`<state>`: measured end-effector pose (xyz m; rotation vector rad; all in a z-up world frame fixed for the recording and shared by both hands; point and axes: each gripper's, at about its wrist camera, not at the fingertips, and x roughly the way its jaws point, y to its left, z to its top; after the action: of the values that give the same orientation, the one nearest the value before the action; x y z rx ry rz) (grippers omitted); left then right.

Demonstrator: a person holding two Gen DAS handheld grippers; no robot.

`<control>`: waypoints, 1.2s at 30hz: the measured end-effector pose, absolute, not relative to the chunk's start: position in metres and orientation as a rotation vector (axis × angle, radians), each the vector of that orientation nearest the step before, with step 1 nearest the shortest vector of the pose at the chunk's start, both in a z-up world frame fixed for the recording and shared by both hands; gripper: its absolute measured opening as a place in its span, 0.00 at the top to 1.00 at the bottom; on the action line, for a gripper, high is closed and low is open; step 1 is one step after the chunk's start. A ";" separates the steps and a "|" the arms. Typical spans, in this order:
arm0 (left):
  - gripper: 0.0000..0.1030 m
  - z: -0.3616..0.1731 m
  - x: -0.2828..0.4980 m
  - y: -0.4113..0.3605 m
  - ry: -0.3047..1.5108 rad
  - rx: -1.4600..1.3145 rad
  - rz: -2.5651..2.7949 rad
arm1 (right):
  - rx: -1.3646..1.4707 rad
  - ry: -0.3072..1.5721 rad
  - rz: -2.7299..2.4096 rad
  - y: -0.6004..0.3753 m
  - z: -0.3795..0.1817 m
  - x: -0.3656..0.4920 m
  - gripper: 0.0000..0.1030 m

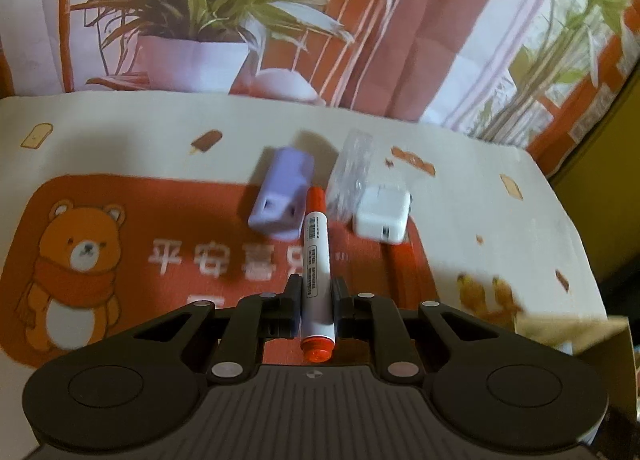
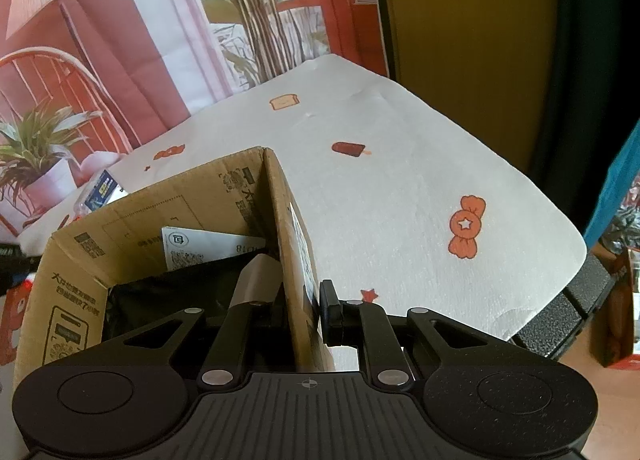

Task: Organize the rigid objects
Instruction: 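Close the left gripper around the middle of the marker, then lift the marker with the left gripper and carry it into the box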

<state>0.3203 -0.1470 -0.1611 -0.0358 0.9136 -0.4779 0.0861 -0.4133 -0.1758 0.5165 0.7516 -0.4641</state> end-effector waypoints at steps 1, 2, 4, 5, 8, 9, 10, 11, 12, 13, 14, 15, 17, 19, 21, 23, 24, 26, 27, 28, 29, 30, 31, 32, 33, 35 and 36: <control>0.84 -0.162 0.316 -0.145 0.917 -0.026 -0.486 | 0.513 0.753 -0.465 -0.413 -0.176 0.086 0.87; 0.84 -0.163 0.312 -0.144 0.918 -0.017 -0.493 | 0.512 0.753 -0.465 -0.413 -0.176 0.087 0.87; 0.84 -0.165 0.304 -0.139 0.917 -0.002 -0.506 | 0.512 0.754 -0.465 -0.413 -0.176 0.087 0.87; 0.84 -0.167 0.300 -0.137 0.921 0.005 -0.513 | 0.513 0.754 -0.465 -0.413 -0.176 0.087 0.87; 0.84 -0.173 0.291 -0.133 0.945 0.016 -0.525 | 0.512 0.754 -0.465 -0.413 -0.177 0.087 0.87; 0.84 -0.176 0.289 -0.132 0.954 0.020 -0.526 | 0.512 0.754 -0.465 -0.413 -0.177 0.087 0.87; 0.84 -0.178 0.287 -0.132 0.959 0.025 -0.526 | 0.512 0.754 -0.465 -0.413 -0.177 0.087 0.87; 0.84 -0.180 0.286 -0.131 0.964 0.030 -0.526 | 0.512 0.754 -0.465 -0.413 -0.177 0.087 0.87; 0.84 -0.183 0.286 -0.131 0.972 0.033 -0.524 | 0.513 0.755 -0.464 -0.413 -0.177 0.087 0.87; 0.84 -0.184 0.286 -0.131 0.978 0.034 -0.522 | 0.513 0.755 -0.464 -0.413 -0.177 0.087 0.87; 0.84 -0.186 0.286 -0.131 0.984 0.038 -0.522 | 0.513 0.755 -0.464 -0.413 -0.177 0.087 0.87; 0.84 -0.187 0.286 -0.132 0.988 0.043 -0.520 | 0.513 0.755 -0.464 -0.413 -0.177 0.087 0.87; 0.84 -0.189 0.286 -0.133 0.992 0.052 -0.518 | 0.513 0.755 -0.464 -0.413 -0.177 0.087 0.87; 0.84 -0.190 0.287 -0.133 0.997 0.052 -0.513 | 0.513 0.755 -0.464 -0.413 -0.177 0.087 0.87; 0.84 -0.191 0.290 -0.134 0.999 0.052 -0.506 | 0.514 0.756 -0.463 -0.413 -0.177 0.087 0.87; 0.84 -0.192 0.292 -0.136 1.004 0.054 -0.499 | 0.513 0.757 -0.463 -0.412 -0.178 0.087 0.87; 0.84 -0.193 0.294 -0.138 1.009 0.054 -0.496 | 0.513 0.757 -0.462 -0.412 -0.178 0.087 0.87; 0.83 -0.195 0.297 -0.140 1.008 0.057 -0.489 | 0.513 0.758 -0.461 -0.411 -0.179 0.087 0.87; 0.83 -0.195 0.298 -0.141 1.005 0.057 -0.488 | 0.513 0.759 -0.460 -0.411 -0.179 0.087 0.87; 0.83 -0.195 0.299 -0.143 1.003 0.058 -0.486 | 0.513 0.759 -0.460 -0.411 -0.179 0.087 0.87; 0.83 -0.195 0.301 -0.145 1.001 0.058 -0.484 | 0.513 0.760 -0.460 -0.411 -0.179 0.087 0.87; 0.83 -0.196 0.303 -0.148 0.998 0.059 -0.483 | 0.513 0.761 -0.460 -0.411 -0.179 0.087 0.87; 0.83 -0.196 0.304 -0.150 0.993 0.062 -0.480 | 0.514 0.762 -0.460 -0.411 -0.179 0.087 0.87; 0.83 -0.197 0.306 -0.153 0.988 0.063 -0.476 | 0.514 0.763 -0.459 -0.411 -0.179 0.087 0.87; 0.83 -0.197 0.308 -0.155 0.983 0.063 -0.472 | 0.514 0.765 -0.459 -0.412 -0.178 0.087 0.87; 0.83 -0.198 0.312 -0.160 0.972 0.065 -0.466 | 0.516 0.767 -0.458 -0.411 -0.178 0.087 0.87; 0.83 -0.198 0.314 -0.161 0.967 0.066 -0.468 | 0.517 0.769 -0.457 -0.412 -0.178 0.087 0.87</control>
<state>0.3140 -0.1614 -0.1981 0.0663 0.9666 -0.4677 0.0871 -0.4119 -0.1780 0.5167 0.7686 -0.4574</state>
